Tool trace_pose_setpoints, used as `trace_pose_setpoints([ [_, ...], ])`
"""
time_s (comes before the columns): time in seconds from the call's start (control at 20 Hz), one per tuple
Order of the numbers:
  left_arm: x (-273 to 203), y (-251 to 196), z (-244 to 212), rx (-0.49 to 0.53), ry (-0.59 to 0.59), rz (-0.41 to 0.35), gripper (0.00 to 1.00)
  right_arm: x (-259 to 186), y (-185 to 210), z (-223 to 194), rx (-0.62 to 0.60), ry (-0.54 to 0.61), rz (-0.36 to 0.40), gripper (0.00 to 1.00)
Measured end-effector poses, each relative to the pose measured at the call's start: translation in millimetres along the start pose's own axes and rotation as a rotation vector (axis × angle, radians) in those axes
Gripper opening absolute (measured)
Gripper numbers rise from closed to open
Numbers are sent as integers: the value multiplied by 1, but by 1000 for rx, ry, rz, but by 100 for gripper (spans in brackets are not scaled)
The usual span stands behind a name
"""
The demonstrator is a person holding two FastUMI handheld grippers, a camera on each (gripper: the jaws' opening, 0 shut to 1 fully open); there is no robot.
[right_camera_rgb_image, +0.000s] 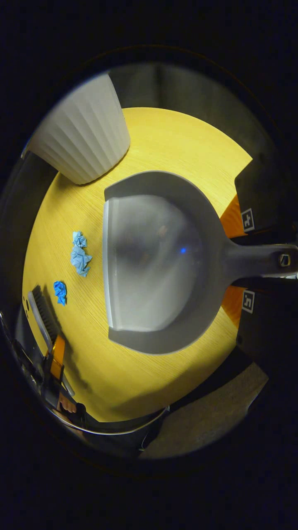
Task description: Pick up the small broom and dustpan from the desktop, sweep the trash into the dustpan with the broom, and then empty the trash into the garbage bin.
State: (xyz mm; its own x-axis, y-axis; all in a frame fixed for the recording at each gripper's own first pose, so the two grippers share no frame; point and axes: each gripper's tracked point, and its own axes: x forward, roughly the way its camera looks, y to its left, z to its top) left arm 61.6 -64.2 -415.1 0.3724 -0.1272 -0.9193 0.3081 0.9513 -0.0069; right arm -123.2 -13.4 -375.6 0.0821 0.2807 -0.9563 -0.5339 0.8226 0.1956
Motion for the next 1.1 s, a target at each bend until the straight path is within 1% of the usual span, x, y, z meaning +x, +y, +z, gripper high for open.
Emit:
trace_pose_setpoints([
  [0.1,8,-9,8,20,7,-12,25,3,-2,1,-8,1,23,36],
  [0.3,19,-33,21,65,19,-47,25,6,-3,3,-33,4,34,36],
  [0.35,20,-41,24,80,20,-62,25,7,-3,4,-33,1,41,36],
  [0.4,22,-51,26,99,21,-80,28,8,-4,5,-32,-2,46,36],
  [0.45,23,-60,28,117,21,-99,25,9,-5,5,-32,-3,51,36],
  [0.5,23,-72,29,135,21,-121,25,10,-4,7,-31,-6,55,36],
  [0.55,23,-84,30,152,21,-143,28,9,-5,10,-30,-11,57,36],
  [0.6,22,-94,30,167,24,-162,25,12,-6,10,-31,-15,59,36],
  [0.65,21,-103,32,189,18,-179,25,11,-6,10,-34,-20,62,36],
  [0.7,18,-113,32,205,20,-207,29,10,-6,10,-38,-24,64,36],
  [0.75,15,-123,33,222,19,-238,25,11,-6,10,-42,-29,66,36],
  [0.9,0,-157,22,254,33,-365,25,15,-7,10,-51,-46,75,36],
  [1.0,-10,-169,22,258,38,-444,25,15,-7,10,-58,-60,76,36],
  [1.05,-12,-169,23,248,34,-462,25,16,-8,11,-59,-67,73,36],
  [1.1,-13,-166,22,238,31,-463,25,16,-8,12,-54,-71,69,36],
])
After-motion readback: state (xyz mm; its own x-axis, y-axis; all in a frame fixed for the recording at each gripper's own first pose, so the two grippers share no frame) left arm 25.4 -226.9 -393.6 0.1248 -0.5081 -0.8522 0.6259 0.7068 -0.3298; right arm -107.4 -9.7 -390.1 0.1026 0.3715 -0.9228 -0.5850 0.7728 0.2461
